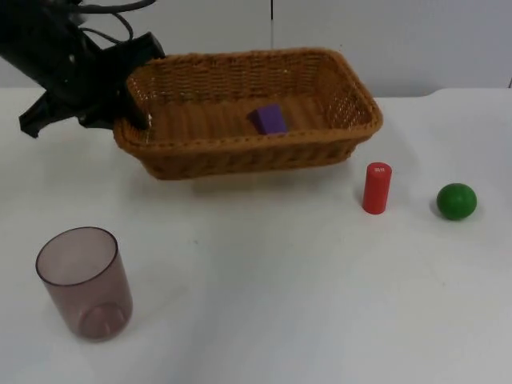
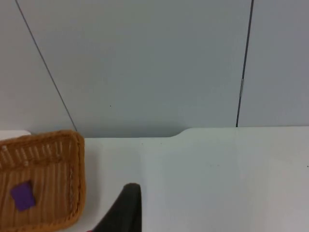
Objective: Pick up the basket with the left hand and place the triangular block into the basket with the right hand.
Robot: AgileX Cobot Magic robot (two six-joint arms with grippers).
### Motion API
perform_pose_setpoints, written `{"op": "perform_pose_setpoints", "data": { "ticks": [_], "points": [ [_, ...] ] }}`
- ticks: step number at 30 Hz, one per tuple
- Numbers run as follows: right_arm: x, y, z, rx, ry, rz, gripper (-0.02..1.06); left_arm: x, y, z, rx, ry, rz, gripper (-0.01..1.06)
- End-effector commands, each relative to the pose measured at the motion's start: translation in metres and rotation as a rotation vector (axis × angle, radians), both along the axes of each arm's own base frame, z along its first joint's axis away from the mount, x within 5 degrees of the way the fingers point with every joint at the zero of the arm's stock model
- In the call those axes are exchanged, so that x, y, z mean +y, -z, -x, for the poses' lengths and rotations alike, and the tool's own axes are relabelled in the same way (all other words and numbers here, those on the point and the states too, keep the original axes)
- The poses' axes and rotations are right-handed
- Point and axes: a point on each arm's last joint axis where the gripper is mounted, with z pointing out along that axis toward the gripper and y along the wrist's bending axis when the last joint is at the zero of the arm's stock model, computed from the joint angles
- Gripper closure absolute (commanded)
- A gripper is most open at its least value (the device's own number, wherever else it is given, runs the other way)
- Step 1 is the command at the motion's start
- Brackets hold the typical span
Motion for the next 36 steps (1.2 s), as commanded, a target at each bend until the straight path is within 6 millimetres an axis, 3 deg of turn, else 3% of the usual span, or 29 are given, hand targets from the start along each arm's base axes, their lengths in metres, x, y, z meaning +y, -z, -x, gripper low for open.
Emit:
{"op": "perform_pose_setpoints", "data": {
  "ticks": [1,7,15,26,36],
  "points": [
    [0.000,0.000,0.001,0.003,-0.003,0.001,-0.01,-0.001,-0.010,-0.014,-0.056,-0.047,0.043,1.05],
    [0.000,0.000,0.001,-0.003,-0.007,0.014,-0.01,-0.003,0.003,-0.028,-0.037,-0.087,0.067,1.05],
    [-0.001,-0.002,0.000,-0.026,0.001,0.021,-0.01,-0.005,0.030,-0.029,0.043,-0.100,0.096,1.05],
    [-0.001,-0.002,0.000,-0.029,-0.001,0.030,-0.01,-0.007,0.048,-0.026,0.111,-0.085,0.096,1.05],
    [-0.001,-0.002,0.000,-0.023,-0.002,0.029,-0.01,-0.005,0.050,-0.026,0.111,-0.067,0.066,1.05]
  ]
}}
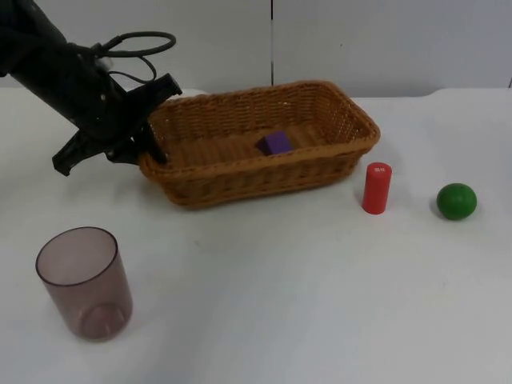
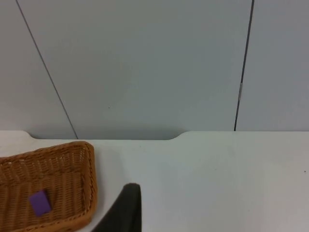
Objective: Pick up the basket with the left hand and place the triangular block into the basket with the right hand.
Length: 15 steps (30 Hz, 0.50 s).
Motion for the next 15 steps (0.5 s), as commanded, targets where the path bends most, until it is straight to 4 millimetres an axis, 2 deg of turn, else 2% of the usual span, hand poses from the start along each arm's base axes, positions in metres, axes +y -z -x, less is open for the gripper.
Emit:
{"op": "perform_pose_setpoints", "data": {
  "ticks": [1,6,10,13,14,15],
  "points": [
    [-0.001,-0.001,0.000,-0.013,0.004,0.013,-0.01,0.001,-0.007,-0.003,-0.021,-0.017,0.008,1.05],
    [-0.001,-0.001,0.001,-0.012,0.004,0.013,-0.01,0.002,-0.005,0.000,0.018,-0.036,-0.033,1.05],
    [-0.001,-0.001,0.001,-0.012,0.004,0.013,-0.01,-0.006,-0.002,0.003,0.037,-0.025,-0.091,1.04],
    [-0.001,-0.001,0.001,-0.012,0.004,0.013,-0.01,-0.018,-0.002,0.006,0.034,0.019,-0.111,0.87],
    [-0.001,-0.001,0.001,-0.012,0.004,0.013,-0.01,-0.018,-0.002,0.006,0.034,0.019,-0.111,0.87],
    [-0.001,-0.001,0.001,-0.012,0.004,0.013,-0.01,-0.023,-0.002,0.007,0.031,0.031,-0.113,0.77]
  ]
}}
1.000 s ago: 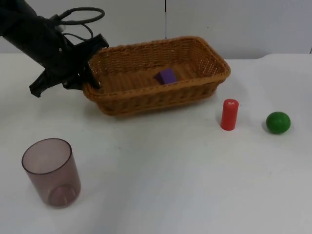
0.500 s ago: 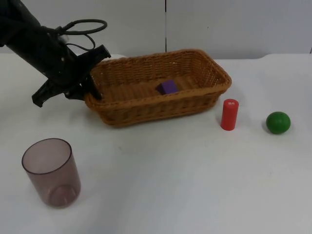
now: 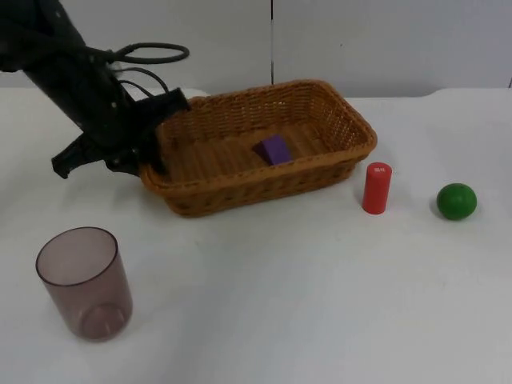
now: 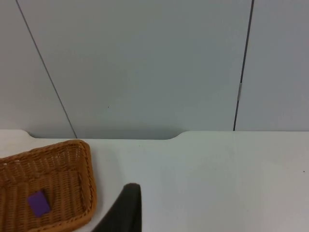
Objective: Pick up the basket with the left hand and place the triangular block into the basket with the right hand.
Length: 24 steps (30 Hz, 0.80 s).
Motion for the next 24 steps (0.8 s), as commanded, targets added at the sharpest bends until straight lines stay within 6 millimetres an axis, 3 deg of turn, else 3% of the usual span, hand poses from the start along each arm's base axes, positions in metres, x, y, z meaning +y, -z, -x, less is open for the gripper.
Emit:
{"op": "perform_pose_setpoints", "data": {
  "ticks": [1,2,3,4,5,6,10,15,16,19,20,21,23,24],
  "points": [
    [-0.001,-0.001,0.001,-0.012,0.004,0.008,-0.01,-0.008,-0.007,0.000,-0.016,0.016,-0.002,0.68],
    [-0.001,-0.001,0.001,-0.012,0.003,0.006,-0.01,-0.010,-0.010,0.001,-0.022,0.026,-0.006,0.49],
    [-0.001,-0.001,0.001,-0.012,0.003,0.006,-0.01,-0.012,-0.011,0.002,-0.025,0.032,-0.007,0.43],
    [0.000,-0.001,0.001,-0.010,0.002,0.002,-0.01,-0.012,-0.017,0.002,-0.041,0.039,-0.013,0.17],
    [0.000,-0.001,0.001,-0.010,0.002,0.002,-0.01,-0.012,-0.017,0.002,-0.041,0.039,-0.013,0.17],
    [0.000,-0.001,0.001,-0.010,0.002,0.002,-0.01,-0.012,-0.023,0.002,-0.055,0.049,-0.021,0.01],
    [0.000,-0.001,0.001,-0.009,0.000,-0.002,-0.01,-0.008,-0.046,0.003,-0.122,0.103,-0.087,0.00],
    [0.011,-0.003,0.004,-0.021,-0.063,0.006,-0.01,0.004,-0.107,0.013,-0.253,0.205,-0.239,0.00],
    [0.011,-0.003,0.004,-0.021,-0.063,0.006,-0.01,0.004,-0.107,0.013,-0.253,0.205,-0.239,0.00],
    [0.016,-0.002,0.005,-0.015,-0.091,0.008,-0.01,0.011,-0.148,0.027,-0.311,0.236,-0.302,0.00],
    [0.016,-0.002,0.005,-0.015,-0.091,0.008,-0.01,0.011,-0.148,0.027,-0.311,0.236,-0.302,0.00],
    [0.017,-0.003,0.005,-0.017,-0.093,0.006,-0.01,0.014,-0.171,0.038,-0.342,0.239,-0.316,0.00],
    [0.017,-0.003,0.005,-0.018,-0.092,0.006,-0.01,0.017,-0.193,0.049,-0.369,0.248,-0.321,0.00],
    [0.017,-0.003,0.005,-0.018,-0.091,0.011,-0.01,0.018,-0.216,0.065,-0.412,0.244,-0.315,0.00]
  ]
}}
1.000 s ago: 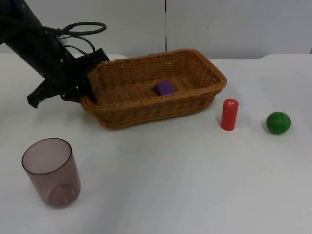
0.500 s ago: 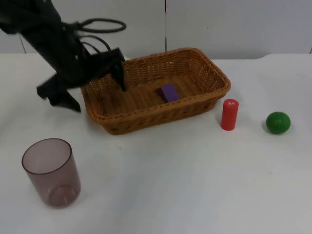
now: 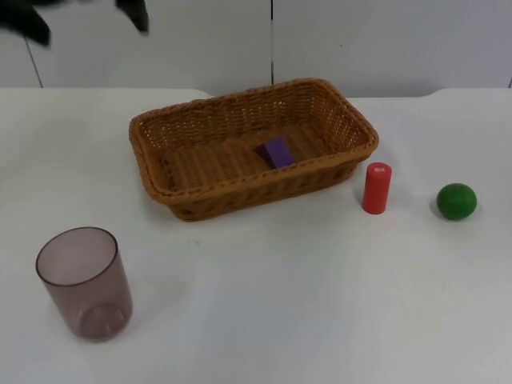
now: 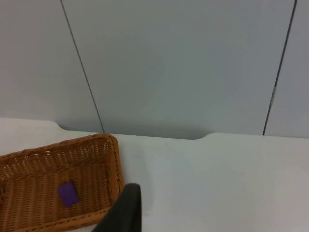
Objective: Pick up the basket with the left hand and place the triangular block into the basket with the right hand.
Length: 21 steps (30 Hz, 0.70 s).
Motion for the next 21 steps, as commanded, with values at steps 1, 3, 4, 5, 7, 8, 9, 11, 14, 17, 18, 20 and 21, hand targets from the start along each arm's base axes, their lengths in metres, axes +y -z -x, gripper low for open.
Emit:
{"op": "perform_pose_setpoints", "data": {
  "ticks": [1,3,4,5,7,8,9,11,14,17,18,20,21],
  "points": [
    [0.001,-0.002,0.002,-0.010,-0.005,0.008,-0.01,0.003,-0.051,0.032,-0.103,0.028,-0.013,0.00],
    [0.001,-0.002,0.002,-0.010,-0.003,0.004,-0.01,0.005,-0.062,0.043,-0.141,0.039,-0.023,0.00],
    [0.001,-0.001,0.002,-0.005,-0.003,0.002,-0.01,0.008,-0.074,0.056,-0.188,0.041,-0.019,0.00],
    [0.001,-0.001,0.002,-0.003,-0.004,0.002,-0.01,0.012,-0.087,0.071,-0.242,0.041,-0.017,0.00],
    [0.001,-0.001,0.002,0.002,-0.005,0.002,-0.01,0.016,-0.096,0.086,-0.294,0.042,-0.030,0.00],
    [0.001,0.000,0.002,0.004,-0.006,0.002,-0.01,0.021,-0.101,0.098,-0.338,0.046,-0.056,0.00],
    [0.001,0.000,0.002,0.004,-0.006,0.002,-0.01,0.025,-0.109,0.114,-0.385,0.048,-0.072,0.00],
    [0.001,0.000,0.002,0.005,-0.005,0.004,-0.01,0.033,-0.122,0.140,-0.463,0.048,-0.090,0.00],
    [0.001,0.000,0.002,0.005,-0.005,0.004,-0.01,0.039,-0.136,0.165,-0.531,0.045,-0.110,0.00],
    [0.001,0.000,0.002,0.005,-0.005,0.004,-0.01,0.045,-0.149,0.183,-0.590,0.037,-0.132,0.00],
    [0.001,0.000,0.002,0.005,-0.005,0.004,-0.01,0.050,-0.158,0.195,-0.635,0.033,-0.159,0.00],
    [0.000,-0.001,0.002,-0.004,-0.001,0.012,-0.01,0.053,-0.166,0.206,-0.674,0.028,-0.165,0.00],
    [-0.001,-0.001,0.002,-0.010,0.005,0.025,-0.01,0.056,-0.173,0.217,-0.725,0.024,-0.174,0.00]
  ]
}}
